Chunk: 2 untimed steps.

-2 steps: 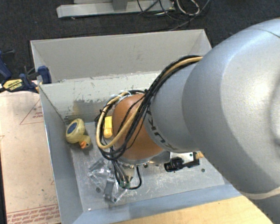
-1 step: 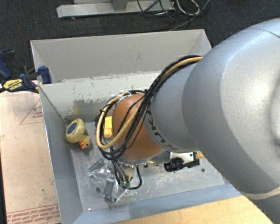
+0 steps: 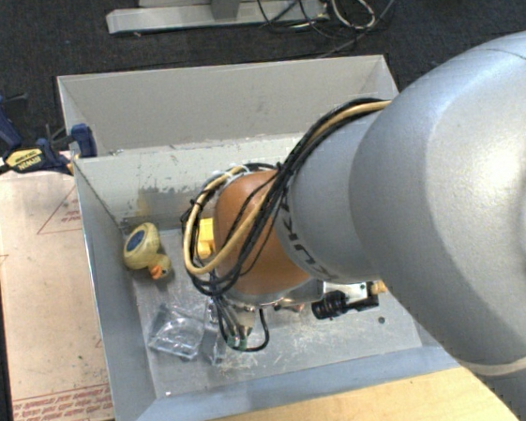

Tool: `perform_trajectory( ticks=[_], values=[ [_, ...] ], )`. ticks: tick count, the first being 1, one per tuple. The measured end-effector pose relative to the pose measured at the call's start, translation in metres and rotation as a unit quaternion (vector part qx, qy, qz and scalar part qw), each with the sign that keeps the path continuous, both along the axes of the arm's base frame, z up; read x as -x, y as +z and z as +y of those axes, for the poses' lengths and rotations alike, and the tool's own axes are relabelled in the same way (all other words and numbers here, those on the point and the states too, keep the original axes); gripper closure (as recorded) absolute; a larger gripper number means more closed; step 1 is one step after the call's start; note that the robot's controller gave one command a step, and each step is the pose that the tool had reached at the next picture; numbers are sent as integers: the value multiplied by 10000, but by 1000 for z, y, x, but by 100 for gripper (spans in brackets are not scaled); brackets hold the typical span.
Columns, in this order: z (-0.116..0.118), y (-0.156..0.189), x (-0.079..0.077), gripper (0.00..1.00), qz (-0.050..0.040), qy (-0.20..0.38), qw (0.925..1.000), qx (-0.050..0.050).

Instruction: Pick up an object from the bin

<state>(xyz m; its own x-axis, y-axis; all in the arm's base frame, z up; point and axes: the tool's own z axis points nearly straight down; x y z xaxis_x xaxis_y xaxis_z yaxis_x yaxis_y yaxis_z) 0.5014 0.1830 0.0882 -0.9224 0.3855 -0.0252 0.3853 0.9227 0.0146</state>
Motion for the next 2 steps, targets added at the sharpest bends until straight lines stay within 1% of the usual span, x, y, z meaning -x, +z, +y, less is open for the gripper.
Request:
perform_trajectory(
  ticks=[1, 2],
  values=[
    [2, 12, 1, 100, 22, 15, 10000, -16],
    [2, 21, 1, 100, 24, 14, 10000, -17]
  ],
)
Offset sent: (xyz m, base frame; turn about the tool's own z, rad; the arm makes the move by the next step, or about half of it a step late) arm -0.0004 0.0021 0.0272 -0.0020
